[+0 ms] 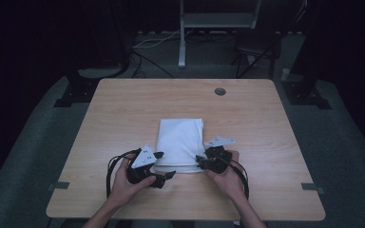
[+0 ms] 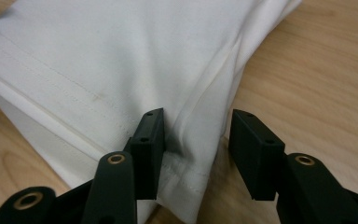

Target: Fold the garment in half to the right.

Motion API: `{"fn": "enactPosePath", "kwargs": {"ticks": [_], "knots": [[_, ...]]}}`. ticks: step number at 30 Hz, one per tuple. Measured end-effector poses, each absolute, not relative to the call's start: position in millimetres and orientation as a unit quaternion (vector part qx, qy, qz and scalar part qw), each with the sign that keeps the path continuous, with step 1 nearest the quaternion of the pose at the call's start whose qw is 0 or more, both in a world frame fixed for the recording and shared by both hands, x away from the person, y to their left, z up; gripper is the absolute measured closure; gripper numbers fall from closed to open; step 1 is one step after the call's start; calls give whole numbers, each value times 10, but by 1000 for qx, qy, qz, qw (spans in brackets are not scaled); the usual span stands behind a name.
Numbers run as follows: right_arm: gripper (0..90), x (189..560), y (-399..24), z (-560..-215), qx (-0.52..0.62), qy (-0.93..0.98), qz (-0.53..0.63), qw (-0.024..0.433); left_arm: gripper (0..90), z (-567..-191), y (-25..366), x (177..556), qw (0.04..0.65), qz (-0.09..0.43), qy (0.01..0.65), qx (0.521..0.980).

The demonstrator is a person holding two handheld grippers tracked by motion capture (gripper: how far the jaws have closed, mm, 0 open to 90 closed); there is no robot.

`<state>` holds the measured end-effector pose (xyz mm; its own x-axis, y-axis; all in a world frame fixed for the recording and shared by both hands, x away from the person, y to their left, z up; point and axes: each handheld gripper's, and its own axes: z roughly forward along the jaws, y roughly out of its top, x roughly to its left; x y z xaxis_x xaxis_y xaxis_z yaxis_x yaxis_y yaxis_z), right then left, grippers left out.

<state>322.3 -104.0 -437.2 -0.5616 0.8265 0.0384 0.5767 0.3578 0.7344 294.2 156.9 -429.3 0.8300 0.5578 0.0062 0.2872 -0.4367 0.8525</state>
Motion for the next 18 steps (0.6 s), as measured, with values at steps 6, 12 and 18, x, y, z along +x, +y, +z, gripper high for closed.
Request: {"fn": "enactPosePath", "kwargs": {"ticks": [6, 12, 18], "knots": [[518, 3144, -1058, -4255, 436, 795, 382, 181, 213, -4353, 1600, 2949, 457, 123, 253, 844], [514, 2988, -989, -4276, 406, 813, 371, 192, 212, -4399, 1580, 2950, 440, 114, 251, 855], [508, 2973, -951, -4313, 395, 824, 367, 177, 212, -4392, 1605, 2948, 438, 106, 256, 855]]}}
